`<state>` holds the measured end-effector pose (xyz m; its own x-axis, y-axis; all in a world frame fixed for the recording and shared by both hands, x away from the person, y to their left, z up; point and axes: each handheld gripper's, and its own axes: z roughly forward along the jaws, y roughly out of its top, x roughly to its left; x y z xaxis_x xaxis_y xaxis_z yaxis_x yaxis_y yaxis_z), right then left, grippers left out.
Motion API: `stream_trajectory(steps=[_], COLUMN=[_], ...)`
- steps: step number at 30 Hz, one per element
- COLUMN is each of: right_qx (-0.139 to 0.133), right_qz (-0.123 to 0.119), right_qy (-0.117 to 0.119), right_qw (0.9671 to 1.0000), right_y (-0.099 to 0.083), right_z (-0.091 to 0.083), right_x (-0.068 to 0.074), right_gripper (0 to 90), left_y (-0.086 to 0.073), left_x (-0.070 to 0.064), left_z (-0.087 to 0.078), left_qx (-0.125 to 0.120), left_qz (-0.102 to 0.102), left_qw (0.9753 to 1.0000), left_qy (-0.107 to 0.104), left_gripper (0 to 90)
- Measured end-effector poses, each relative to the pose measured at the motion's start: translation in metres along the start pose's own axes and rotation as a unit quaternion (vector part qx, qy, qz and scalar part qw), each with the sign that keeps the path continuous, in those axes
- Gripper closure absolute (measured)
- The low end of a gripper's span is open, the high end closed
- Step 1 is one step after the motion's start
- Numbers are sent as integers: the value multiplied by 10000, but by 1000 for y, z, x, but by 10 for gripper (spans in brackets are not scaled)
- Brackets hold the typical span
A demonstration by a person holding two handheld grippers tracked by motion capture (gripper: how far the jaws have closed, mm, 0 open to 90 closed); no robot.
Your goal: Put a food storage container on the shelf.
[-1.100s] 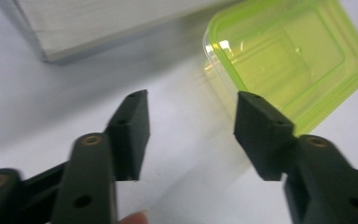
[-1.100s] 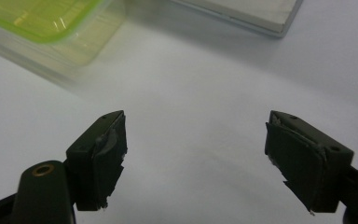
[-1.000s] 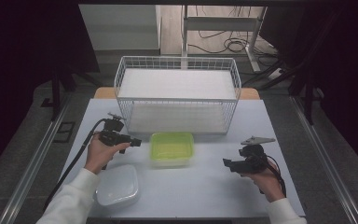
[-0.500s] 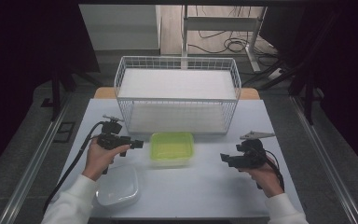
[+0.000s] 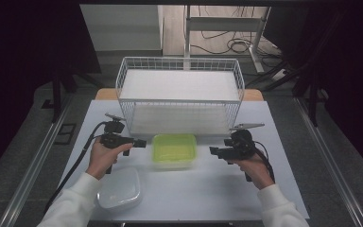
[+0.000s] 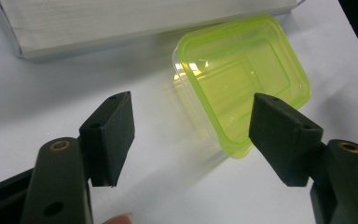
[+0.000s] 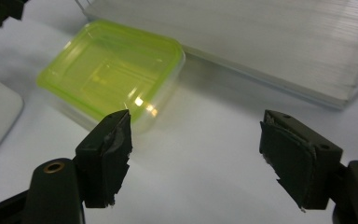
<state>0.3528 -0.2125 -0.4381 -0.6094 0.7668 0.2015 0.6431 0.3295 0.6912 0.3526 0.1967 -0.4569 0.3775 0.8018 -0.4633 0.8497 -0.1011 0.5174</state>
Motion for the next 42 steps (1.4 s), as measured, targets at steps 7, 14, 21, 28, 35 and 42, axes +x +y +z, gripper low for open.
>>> stream_trajectory(steps=[7,14,21,28,35,42], right_qx=[120,195,366,484,621,683], right_qz=[227,363,514,665,873,958], right_qy=[107,211,334,485,567,632], right_qw=[9996,9989,9974,9954,9926,9910], right_y=[9,17,21,24,25,25], right_z=[17,31,47,61,77,86], right_x=[0,1,1,2,5,8], right_gripper=[283,320,357,400,443,481], left_y=[7,12,14,16,16,15], left_x=[6,4,-1,2,3,5], left_z=[16,27,38,40,48,55], left_qx=[177,309,433,479,608,747], left_qz=[-276,-230,-235,-341,-418,-431], left_qw=[9994,9992,9987,9980,9969,9958], left_qy=[-134,-101,-152,-209,-282,-316], left_gripper=[317,326,355,392,404,417])
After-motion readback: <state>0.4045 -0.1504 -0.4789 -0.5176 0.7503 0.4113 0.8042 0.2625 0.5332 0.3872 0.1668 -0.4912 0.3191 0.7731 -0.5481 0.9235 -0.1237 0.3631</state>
